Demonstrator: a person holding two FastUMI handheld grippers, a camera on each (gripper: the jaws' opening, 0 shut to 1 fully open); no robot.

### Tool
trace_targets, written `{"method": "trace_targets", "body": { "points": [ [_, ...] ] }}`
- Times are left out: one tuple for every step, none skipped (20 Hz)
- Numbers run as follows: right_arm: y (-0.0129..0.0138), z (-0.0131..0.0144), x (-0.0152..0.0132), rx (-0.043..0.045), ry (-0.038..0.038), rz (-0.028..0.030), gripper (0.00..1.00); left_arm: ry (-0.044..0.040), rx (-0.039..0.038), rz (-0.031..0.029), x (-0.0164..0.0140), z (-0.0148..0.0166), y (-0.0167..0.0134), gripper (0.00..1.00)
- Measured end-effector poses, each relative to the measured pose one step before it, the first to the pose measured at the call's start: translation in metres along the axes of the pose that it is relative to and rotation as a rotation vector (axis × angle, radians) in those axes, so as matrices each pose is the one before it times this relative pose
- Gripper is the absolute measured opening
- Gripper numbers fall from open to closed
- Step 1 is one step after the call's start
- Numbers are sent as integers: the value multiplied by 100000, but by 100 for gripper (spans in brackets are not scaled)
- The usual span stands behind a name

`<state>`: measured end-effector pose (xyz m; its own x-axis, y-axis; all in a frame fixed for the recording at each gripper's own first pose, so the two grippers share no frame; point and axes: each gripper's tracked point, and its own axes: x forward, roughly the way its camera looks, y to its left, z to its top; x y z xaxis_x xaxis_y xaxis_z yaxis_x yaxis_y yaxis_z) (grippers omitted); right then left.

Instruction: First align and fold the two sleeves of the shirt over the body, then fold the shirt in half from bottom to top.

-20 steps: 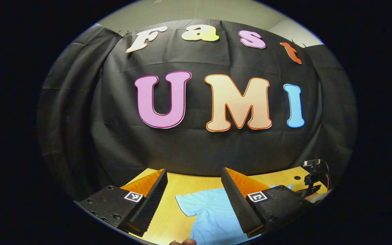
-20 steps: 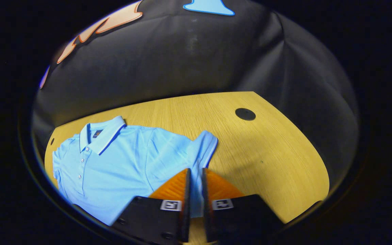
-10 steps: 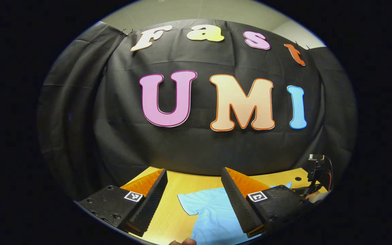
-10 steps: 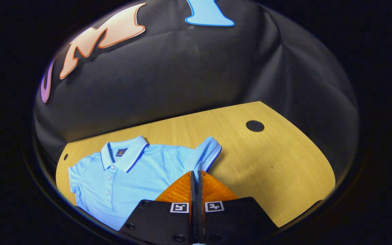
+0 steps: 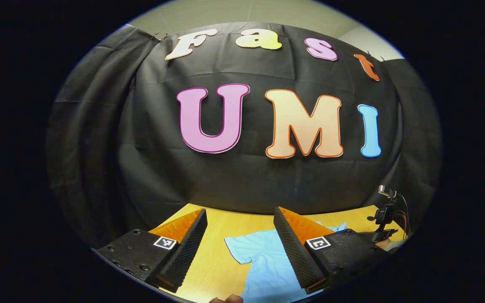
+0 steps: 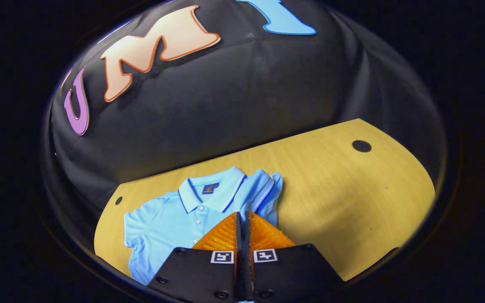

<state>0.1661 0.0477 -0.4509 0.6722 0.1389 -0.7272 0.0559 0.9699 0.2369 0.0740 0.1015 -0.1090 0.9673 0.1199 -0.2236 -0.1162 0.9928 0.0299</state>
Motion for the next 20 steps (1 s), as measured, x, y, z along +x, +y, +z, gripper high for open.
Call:
{"method": "trace_targets", "body": {
  "points": [
    [523, -634, 175, -924, 965, 446, 3, 709, -219, 221, 160, -237, 476, 96],
    [332, -676, 418, -745, 1353, -208, 3, 841, -394, 177, 175, -404, 421, 94],
    [329, -614, -15, -10, 1572, 72, 3, 1132, -443, 87, 164, -363, 410, 95],
    [503, -331, -158, 425, 1136, 986, 7, 999, -496, 145, 165, -480, 398, 96],
    [349, -276, 4, -96, 338, 1093, 9, 459, -1015, 236, 222, -345, 343, 96],
    [440, 237, -486, -801, -649, 1012, 32, 447, -1271, 378, 272, -338, 311, 96],
    [-58, 258, -466, -2111, -1630, -517, 54, 770, -1067, 211, 393, -333, 283, 96],
    [179, 635, -506, -1836, -1510, 567, 77, 1060, -873, 517, 379, -517, 226, 96],
    [59, 254, -729, -1648, -1187, -8, 100, 733, -1005, 474, 600, -512, 235, 96],
    [178, 509, -810, -946, -1326, 553, 98, 720, -731, 390, 323, -430, 208, 96],
    [263, 341, -824, -422, -1233, 796, 94, 741, -1031, -134, 474, -466, 15, 94],
    [73, 364, -938, -386, -918, 541, 94, 1110, -807, 221, 618, -788, 133, 96],
    [1, 210, -990, -848, -846, 330, 98, 777, -666, 202, 873, -618, 3, 96],
    [-234, 475, -1043, -1215, -1843, -426, 98, 1583, -307, 276, 833, -669, -62, 95],
    [-180, 481, -933, -1446, -2209, -83, 98, 1878, -255, 280, 993, -704, -90, 96],
    [-282, 221, -1058, -1671, -1111, -382, 98, 1730, -543, 64, 1003, -828, -120, 95],
    [-341, -139, -1127, -1638, -46, -193, 98, 2111, -370, -831, 983, -843, -301, 95],
    [-326, -77, -1084, -1150, -49, -311, 98, 2237, -351, -170, 1112, -1012, -245, 95],
    [-354, -217, -1146, -1008, 63, -171, 98, 1953, -222, 74, 1113, -755, -77, 95],
    [-501, -178, -1090, -1101, -274, -855, 98, 2228, -316, 110, 978, -1021, -148, 95]
  ]
}}
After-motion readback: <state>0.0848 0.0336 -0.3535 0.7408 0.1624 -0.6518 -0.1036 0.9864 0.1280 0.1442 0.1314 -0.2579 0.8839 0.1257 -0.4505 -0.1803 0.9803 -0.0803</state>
